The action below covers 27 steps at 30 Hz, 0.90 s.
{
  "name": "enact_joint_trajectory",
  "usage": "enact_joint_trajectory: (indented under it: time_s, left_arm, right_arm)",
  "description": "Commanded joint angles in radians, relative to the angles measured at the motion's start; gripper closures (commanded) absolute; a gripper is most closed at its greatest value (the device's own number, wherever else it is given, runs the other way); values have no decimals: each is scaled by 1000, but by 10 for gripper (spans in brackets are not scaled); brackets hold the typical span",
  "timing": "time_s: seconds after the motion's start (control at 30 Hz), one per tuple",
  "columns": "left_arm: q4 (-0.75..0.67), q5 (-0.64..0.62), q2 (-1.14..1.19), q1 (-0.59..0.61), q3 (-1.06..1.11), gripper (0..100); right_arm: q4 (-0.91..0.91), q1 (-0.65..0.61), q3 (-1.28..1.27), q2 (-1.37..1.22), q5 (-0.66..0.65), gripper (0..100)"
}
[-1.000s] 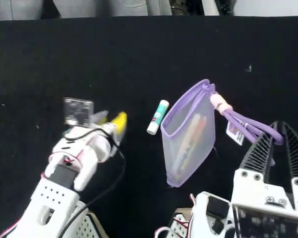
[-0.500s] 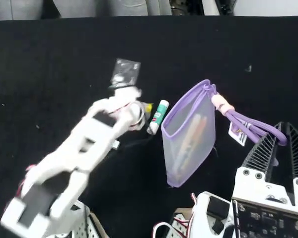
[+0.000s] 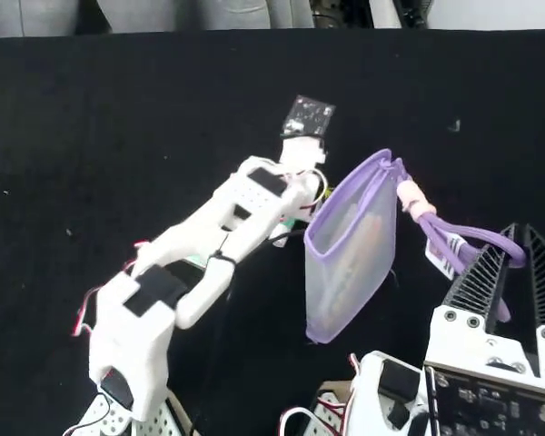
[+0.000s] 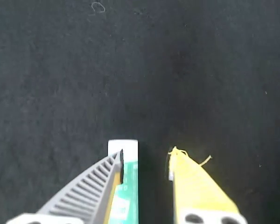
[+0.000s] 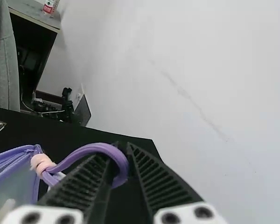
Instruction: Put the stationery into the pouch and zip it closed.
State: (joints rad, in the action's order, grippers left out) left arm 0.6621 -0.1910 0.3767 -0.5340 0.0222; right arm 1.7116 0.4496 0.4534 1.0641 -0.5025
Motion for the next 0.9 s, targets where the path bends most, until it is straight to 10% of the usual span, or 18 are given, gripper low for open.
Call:
enact_joint_trajectory:
  time_s: [0.0, 0.87]
  left_arm:
    - [28, 6, 57, 12, -142, 827]
    - [132, 9, 104, 44, -159, 821]
  right_arm:
    - [3, 12, 25, 4, -8, 987]
    - [0, 11, 25, 4, -8, 987]
